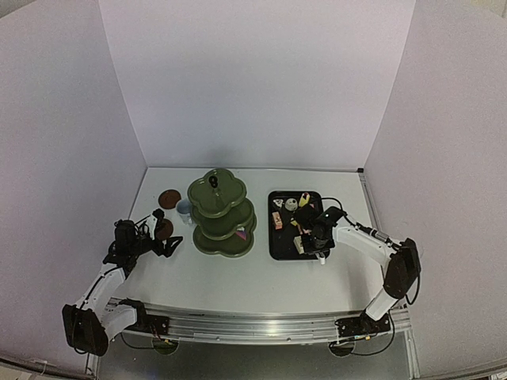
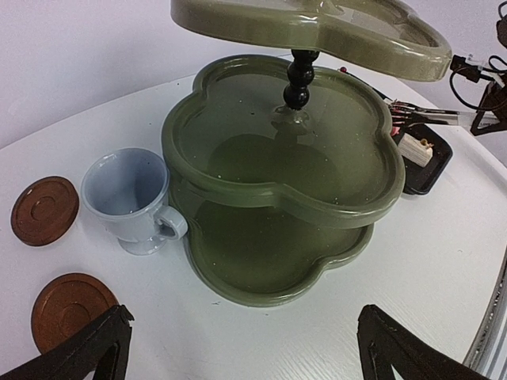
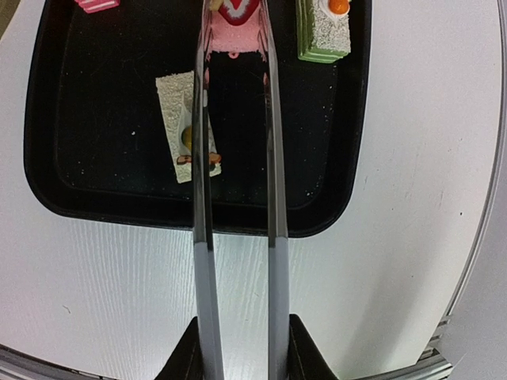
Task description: Serve the afternoon tea
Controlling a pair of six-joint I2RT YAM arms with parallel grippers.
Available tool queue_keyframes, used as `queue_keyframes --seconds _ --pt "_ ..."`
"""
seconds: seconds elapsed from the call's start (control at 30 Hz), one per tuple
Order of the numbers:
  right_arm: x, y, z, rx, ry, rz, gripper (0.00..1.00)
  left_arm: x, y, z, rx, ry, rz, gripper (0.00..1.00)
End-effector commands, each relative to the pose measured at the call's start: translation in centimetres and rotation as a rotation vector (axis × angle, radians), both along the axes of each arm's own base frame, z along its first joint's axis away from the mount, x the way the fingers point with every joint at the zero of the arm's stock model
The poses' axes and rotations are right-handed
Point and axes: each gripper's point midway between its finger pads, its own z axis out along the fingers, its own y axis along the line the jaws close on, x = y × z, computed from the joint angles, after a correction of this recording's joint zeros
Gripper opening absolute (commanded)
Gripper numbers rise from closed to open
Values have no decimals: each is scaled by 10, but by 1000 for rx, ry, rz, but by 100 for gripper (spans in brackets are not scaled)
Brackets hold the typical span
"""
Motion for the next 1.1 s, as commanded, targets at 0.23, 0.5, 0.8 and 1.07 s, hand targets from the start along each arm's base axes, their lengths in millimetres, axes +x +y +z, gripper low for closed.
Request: queue_keyframes --seconds 0.23,0.5,0.8,1.07 --pt "1 -13 49 35 -126 0 0 6 4 12 -1 -42 37 100" --pt "17 1 121 131 -283 89 0 11 7 16 -21 -47 76 100" --pt "53 100 247 340 -605 377 0 20 18 23 -52 -42 170 100" --pt "-10 239 265 556 -642 899 0 32 53 26 -102 -3 377 100"
